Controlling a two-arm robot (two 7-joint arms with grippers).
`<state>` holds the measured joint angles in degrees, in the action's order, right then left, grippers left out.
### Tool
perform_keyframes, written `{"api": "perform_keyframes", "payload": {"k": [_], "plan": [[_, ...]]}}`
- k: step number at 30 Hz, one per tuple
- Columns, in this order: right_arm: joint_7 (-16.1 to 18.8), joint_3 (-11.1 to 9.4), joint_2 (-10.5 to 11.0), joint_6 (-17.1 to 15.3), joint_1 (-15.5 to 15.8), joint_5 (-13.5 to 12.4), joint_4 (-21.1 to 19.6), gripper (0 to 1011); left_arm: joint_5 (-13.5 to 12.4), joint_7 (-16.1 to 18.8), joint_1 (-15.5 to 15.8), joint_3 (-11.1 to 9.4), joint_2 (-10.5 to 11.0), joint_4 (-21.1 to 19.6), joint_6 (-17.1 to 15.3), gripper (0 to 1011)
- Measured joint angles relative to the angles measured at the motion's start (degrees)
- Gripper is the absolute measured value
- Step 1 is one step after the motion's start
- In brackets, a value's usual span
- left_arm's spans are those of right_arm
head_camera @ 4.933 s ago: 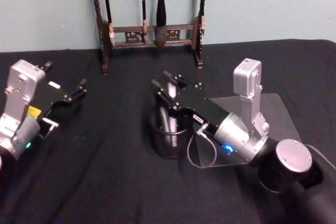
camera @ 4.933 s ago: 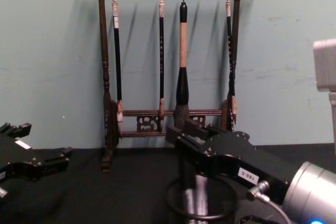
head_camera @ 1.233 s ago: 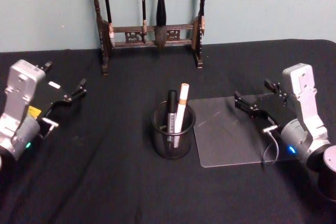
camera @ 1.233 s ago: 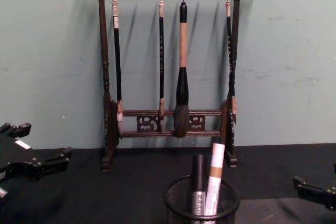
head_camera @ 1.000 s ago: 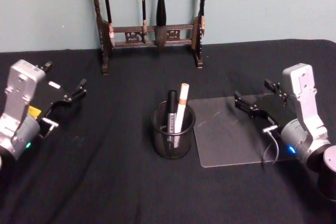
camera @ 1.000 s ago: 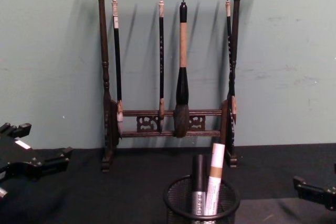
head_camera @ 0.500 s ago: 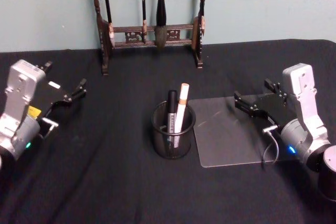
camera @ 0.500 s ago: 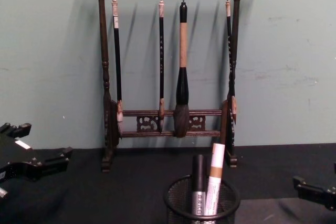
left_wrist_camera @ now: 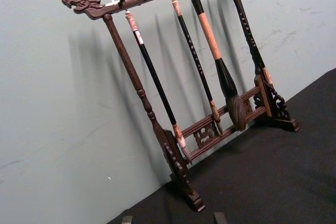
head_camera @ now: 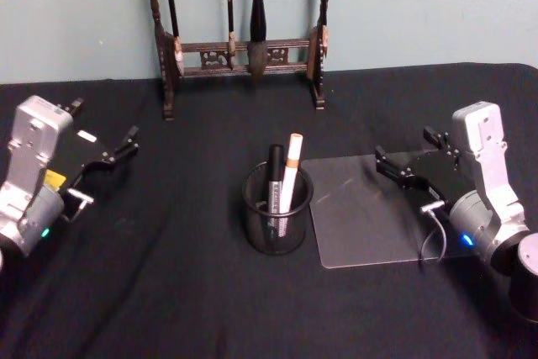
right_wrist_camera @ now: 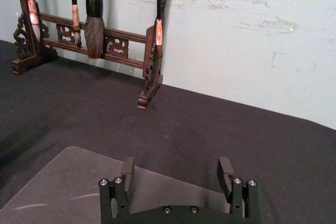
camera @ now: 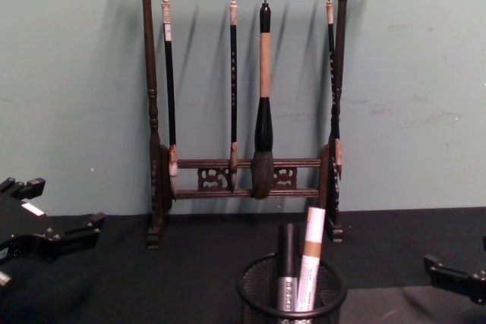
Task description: Pick up the water-based marker from the table and place it into the pen holder.
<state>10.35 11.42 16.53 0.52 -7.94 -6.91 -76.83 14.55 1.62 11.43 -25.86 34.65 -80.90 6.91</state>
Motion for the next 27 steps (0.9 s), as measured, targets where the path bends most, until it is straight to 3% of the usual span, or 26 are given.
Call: {"api": "perform_keyframes", "payload": {"k": [27], "plan": [[0.0,0.0,0.0,0.0,0.0,0.0,0.0,1002,0.0,0.0,0.0,0.0,0.0,0.0,0.0,1001]]}}
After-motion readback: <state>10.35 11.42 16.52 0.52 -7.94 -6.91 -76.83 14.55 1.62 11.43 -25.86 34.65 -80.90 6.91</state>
